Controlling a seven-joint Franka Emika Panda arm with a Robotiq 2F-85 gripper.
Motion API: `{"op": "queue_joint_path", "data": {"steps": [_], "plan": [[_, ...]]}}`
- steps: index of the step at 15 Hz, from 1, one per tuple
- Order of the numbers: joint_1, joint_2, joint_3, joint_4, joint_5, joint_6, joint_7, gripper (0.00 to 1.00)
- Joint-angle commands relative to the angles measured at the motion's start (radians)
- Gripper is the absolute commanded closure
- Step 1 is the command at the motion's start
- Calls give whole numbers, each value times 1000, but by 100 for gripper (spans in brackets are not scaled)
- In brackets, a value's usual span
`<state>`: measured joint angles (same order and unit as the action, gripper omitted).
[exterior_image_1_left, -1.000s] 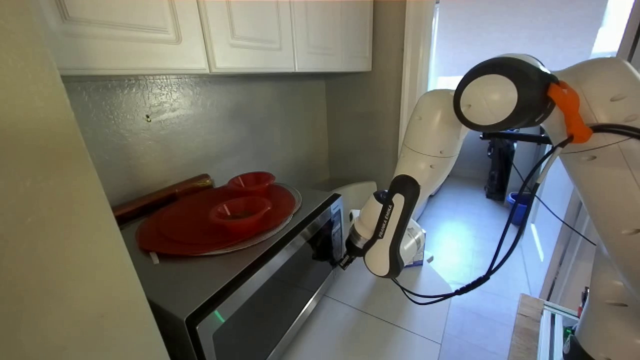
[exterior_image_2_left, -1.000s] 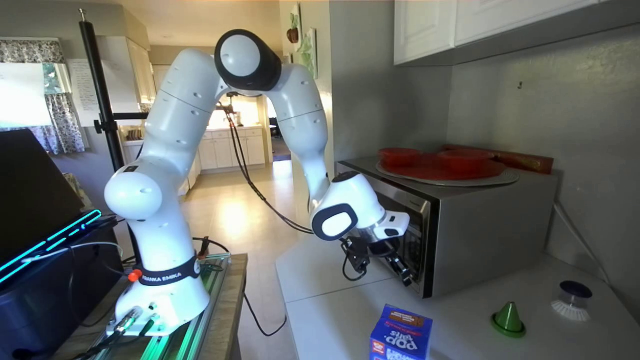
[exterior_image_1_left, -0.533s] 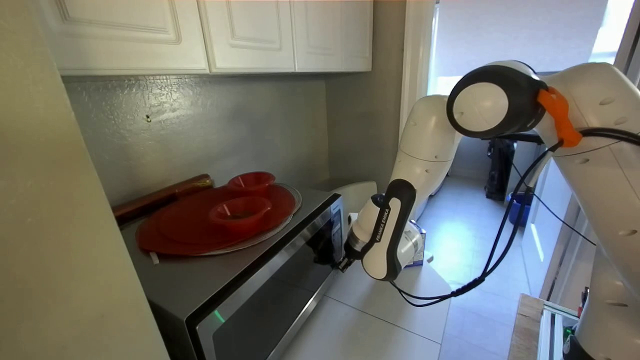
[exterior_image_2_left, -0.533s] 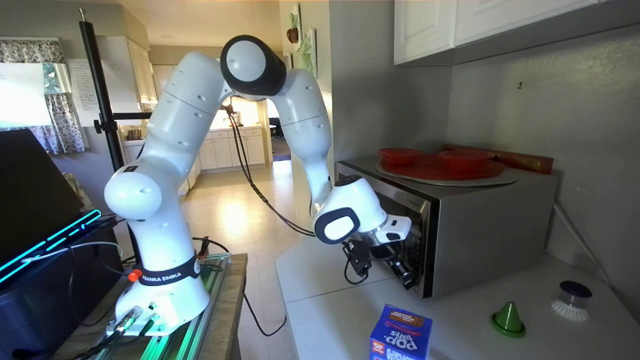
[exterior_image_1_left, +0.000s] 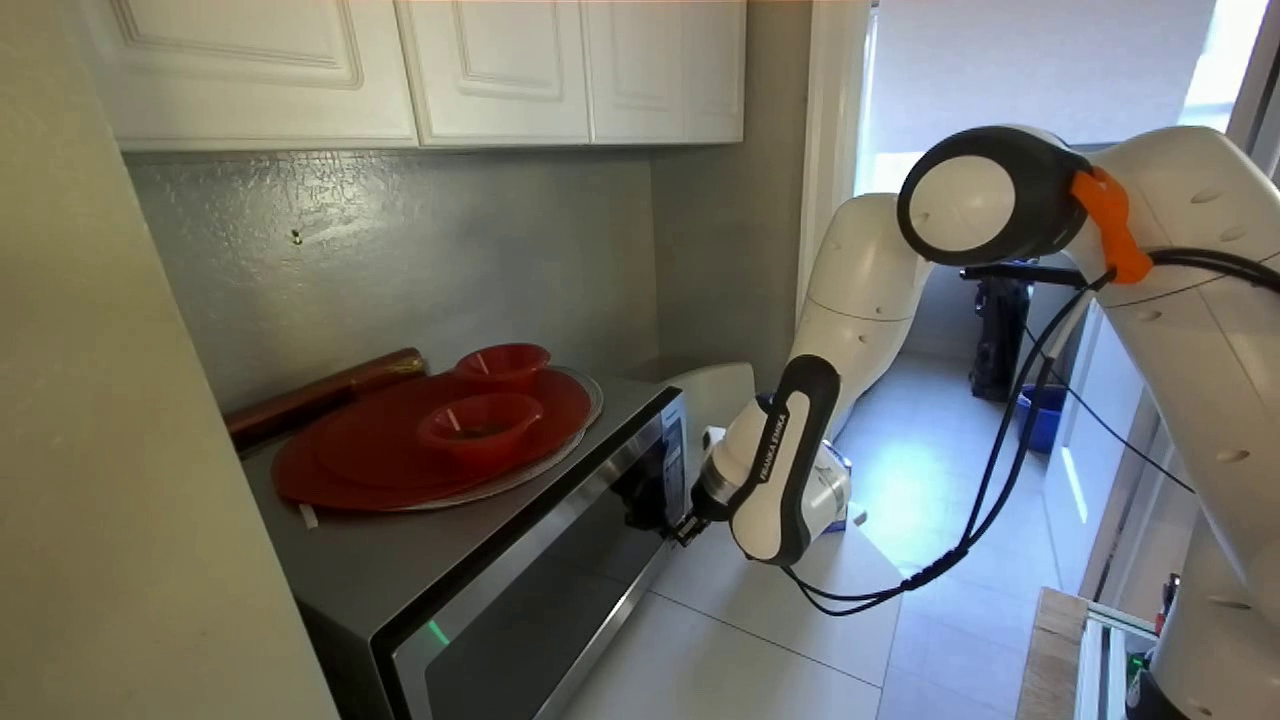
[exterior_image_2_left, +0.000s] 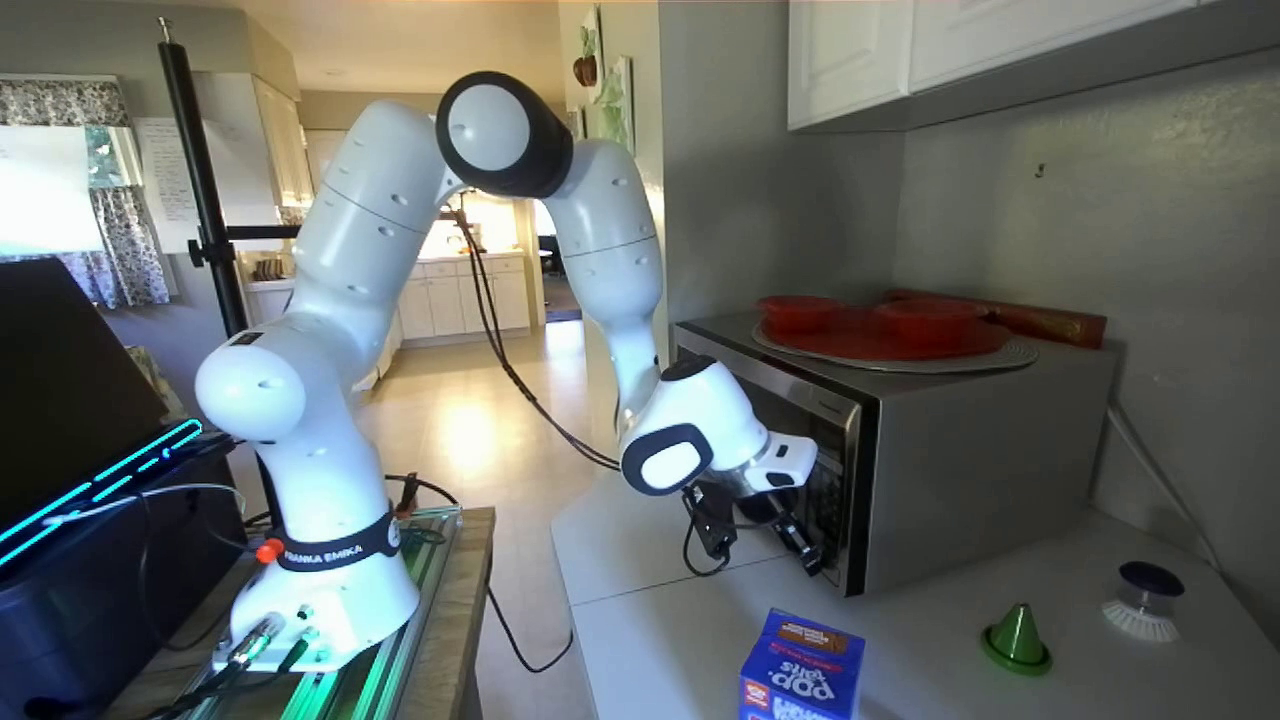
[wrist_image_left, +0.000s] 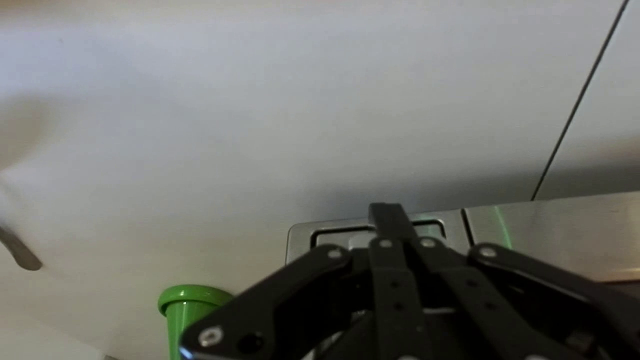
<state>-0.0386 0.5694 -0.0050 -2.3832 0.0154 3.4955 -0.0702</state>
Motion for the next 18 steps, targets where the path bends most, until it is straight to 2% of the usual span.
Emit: {"op": "queue_joint_path", "data": {"steps": [1, 4, 11, 18], "plan": [[-80, 23, 66, 5, -68, 135, 47, 100], [-125, 52, 92, 0, -105, 259, 84, 100], [-94, 142, 60, 49, -77, 443, 113, 100], [-86, 162, 63, 95, -76, 474, 134, 100]]}}
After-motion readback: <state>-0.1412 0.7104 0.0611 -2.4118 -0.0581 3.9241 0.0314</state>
